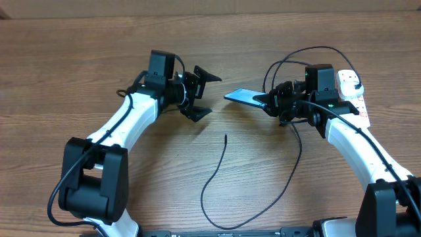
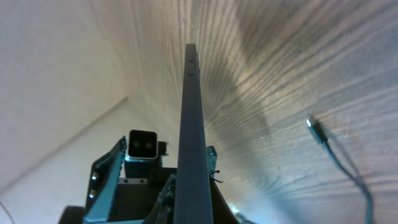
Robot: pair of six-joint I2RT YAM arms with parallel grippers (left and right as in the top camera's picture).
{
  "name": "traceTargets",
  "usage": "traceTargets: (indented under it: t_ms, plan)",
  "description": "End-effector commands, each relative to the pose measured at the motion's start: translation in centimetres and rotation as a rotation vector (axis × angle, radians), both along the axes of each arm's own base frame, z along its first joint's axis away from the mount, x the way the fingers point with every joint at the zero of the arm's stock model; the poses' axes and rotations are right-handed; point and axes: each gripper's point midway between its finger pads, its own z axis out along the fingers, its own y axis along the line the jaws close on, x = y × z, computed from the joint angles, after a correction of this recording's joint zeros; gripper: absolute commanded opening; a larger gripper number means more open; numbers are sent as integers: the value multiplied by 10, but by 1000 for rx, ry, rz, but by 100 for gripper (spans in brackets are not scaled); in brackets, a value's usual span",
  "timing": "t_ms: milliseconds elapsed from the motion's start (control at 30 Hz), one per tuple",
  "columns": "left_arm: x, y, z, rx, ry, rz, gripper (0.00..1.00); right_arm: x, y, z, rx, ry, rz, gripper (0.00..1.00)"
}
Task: Plug charger to phone and switch on socket
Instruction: 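Move the left gripper back and close it on the phone's edge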
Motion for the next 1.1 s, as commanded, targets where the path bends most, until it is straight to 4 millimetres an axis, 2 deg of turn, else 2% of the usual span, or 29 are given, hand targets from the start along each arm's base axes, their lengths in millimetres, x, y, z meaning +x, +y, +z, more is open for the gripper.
traceTargets:
  t_ms: [0,200,400,433,467,533,667,1067]
  plan:
    - [-2,-5,-2,28,33,52,100,-7,19,11,89,86,-14,4]
    - [-3,-9,-6,45,54,82,100,-18,40,11,117,156,-7,4]
    - [-3,-9,-5,45,54,82,100,-22,47,12,143,209,-21,4]
    - [-3,-9,-5,45,54,82,99,-23,48,13,154,223,-24,4]
    - [-3,-9,-5,45,54,82,94,-25,50,15,172,241,-24,4]
    - [-4,-10,-5,37,57,75,94,-26,52,17,194,258,-22,4]
    - [-7,-13,-2,7,87,72,100,-22,55,24,214,223,-6,4]
    - [-13,-19,3,-83,275,164,99,-16,59,34,240,163,21,4]
